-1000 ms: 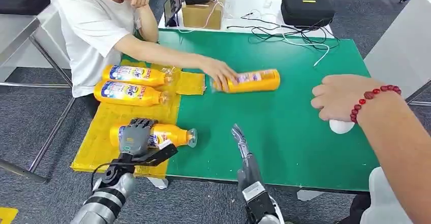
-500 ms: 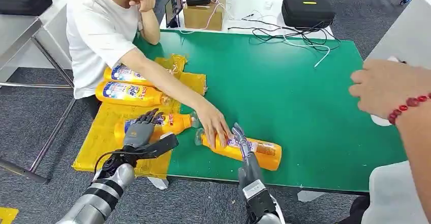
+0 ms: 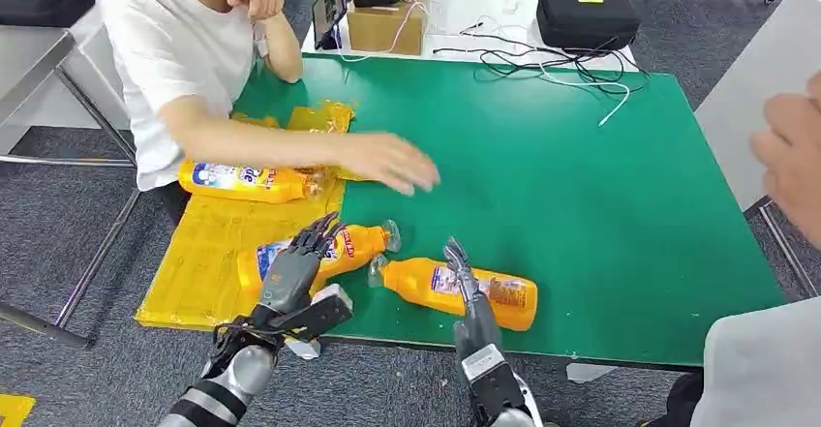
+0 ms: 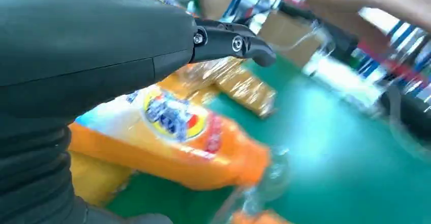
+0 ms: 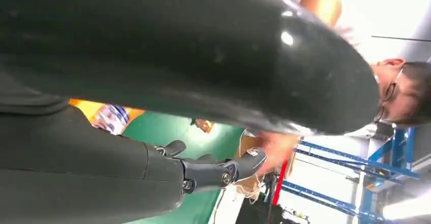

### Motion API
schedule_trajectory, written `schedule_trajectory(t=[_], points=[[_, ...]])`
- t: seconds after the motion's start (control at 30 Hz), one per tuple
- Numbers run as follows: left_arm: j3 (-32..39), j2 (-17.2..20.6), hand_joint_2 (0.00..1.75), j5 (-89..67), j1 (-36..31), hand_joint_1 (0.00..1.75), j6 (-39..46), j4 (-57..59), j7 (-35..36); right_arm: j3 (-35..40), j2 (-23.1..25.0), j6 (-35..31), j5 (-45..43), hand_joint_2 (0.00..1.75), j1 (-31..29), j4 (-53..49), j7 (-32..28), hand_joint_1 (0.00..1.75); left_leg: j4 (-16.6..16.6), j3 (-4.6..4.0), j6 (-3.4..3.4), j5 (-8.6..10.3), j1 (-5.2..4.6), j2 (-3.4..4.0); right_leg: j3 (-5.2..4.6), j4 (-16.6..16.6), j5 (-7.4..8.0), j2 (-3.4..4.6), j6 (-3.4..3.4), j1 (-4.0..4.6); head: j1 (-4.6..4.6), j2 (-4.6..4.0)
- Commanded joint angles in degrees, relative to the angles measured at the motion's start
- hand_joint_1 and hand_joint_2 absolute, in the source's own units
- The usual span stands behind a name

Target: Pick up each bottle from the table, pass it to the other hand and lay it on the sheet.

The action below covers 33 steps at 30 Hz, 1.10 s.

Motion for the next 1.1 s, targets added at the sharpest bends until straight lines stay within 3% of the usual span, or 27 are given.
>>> schedule_trajectory(t=[0.03, 0.17, 0.3, 0.33, 0.47, 0.7, 0.8, 0.83, 0.9, 1.1], points=[[-0.2, -3.4, 1.75, 7.5, 4.2, 0.0, 9.0, -13.4, -6.5, 3.0, -1.8, -5.0, 4.3, 0.0, -0.8, 2.5, -2.0, 0.0, 0.1, 0.03, -0.07, -0.12, 0.09, 0.03, 0.08, 0.0, -0.08, -0.01, -0.1, 0.1, 0.0, -0.02], [-0.5, -4.8, 1.75, 9.4, 5.2, 0.0, 12.9, -16.2, -8.4, 4.5, -2.9, -8.5, 7.5, 0.0, -0.7, 1.7, -2.7, 0.0, 0.0, 0.02, -0.08, -0.11, 0.09, 0.04, 0.07, 0.0, -0.07, 0.01, -0.11, 0.1, -0.02, -0.02], [-3.3, -5.5, 1.75, 15.1, 8.7, 0.0, 12.6, -20.9, -9.9, 5.9, -6.5, -18.5, 19.0, 0.0, -0.5, -0.6, -0.2, 0.0, 0.0, -0.04, -0.04, -0.07, 0.04, 0.03, 0.0, 0.0, -0.04, 0.0, -0.07, 0.04, 0.0, -0.02], [-4.4, -5.9, 1.75, 17.7, 10.1, 0.0, 11.6, -21.8, -10.3, 5.8, -7.8, -21.4, 22.8, 1.75, -0.3, -1.6, 1.5, 0.0, 0.0, -0.02, -0.04, -0.08, 0.06, 0.01, 0.02, 0.0, -0.05, -0.01, -0.07, 0.06, 0.0, -0.02], [-9.4, -7.2, 1.75, 23.3, 13.0, 0.0, 9.1, -21.1, -10.6, 3.3, -12.0, -26.1, 31.9, 1.75, 0.7, -4.6, 6.8, 0.0, 0.0, -0.03, 0.0, -0.07, -0.01, -0.06, 0.03, -0.1, -0.06, -0.08, -0.04, 0.01, 0.0, -0.02], [-10.2, -7.4, 1.75, 23.6, 12.8, 0.0, 10.0, -20.0, -11.4, 2.7, -12.3, -25.8, 31.7, 1.75, 0.7, -4.8, 7.0, 0.0, 0.0, -0.12, 0.0, -0.07, -0.07, -0.02, -0.07, -0.1, -0.02, -0.03, -0.05, -0.03, 0.0, 0.0], [-13.7, -6.1, 1.75, 30.5, 11.4, 0.0, 5.9, -15.5, -12.0, -0.1, -15.0, -26.7, 39.0, 1.75, -0.1, -4.9, 12.1, 0.0, 0.0, -0.02, -0.05, -0.08, -0.03, -0.05, 0.03, -0.1, -0.05, -0.08, -0.11, 0.02, 0.0, 0.0], [-14.9, -5.9, 1.75, 31.4, 11.1, 0.0, 6.4, -13.8, -12.1, -1.0, -16.7, -20.7, 40.4, 1.75, -1.2, -3.0, 16.9, 0.0, 0.0, -0.04, -0.01, -0.04, -0.08, -0.09, 0.0, -0.1, -0.03, -0.12, -0.07, -0.03, -0.02, -0.02], [-15.4, -5.6, 1.75, 32.6, 11.2, 0.0, 7.4, -13.6, -12.4, -3.0, -17.2, -17.1, 39.7, 1.75, -3.2, 1.2, 18.7, 0.0, -0.1, 0.02, 0.02, -0.02, -0.1, -0.06, 0.05, -0.2, 0.0, -0.08, -0.04, -0.04, -0.02, 0.0], [-14.8, -5.0, 1.75, 28.1, 11.2, 0.0, 11.3, -15.7, -10.1, -2.5, -15.4, -11.0, 40.2, 1.75, -9.7, 13.3, 22.1, 0.0, -0.1, 0.05, 0.02, -0.04, -0.07, 0.2, 0.06, -0.2, 0.06, 0.17, -0.05, -0.03, 0.0, -0.02]])
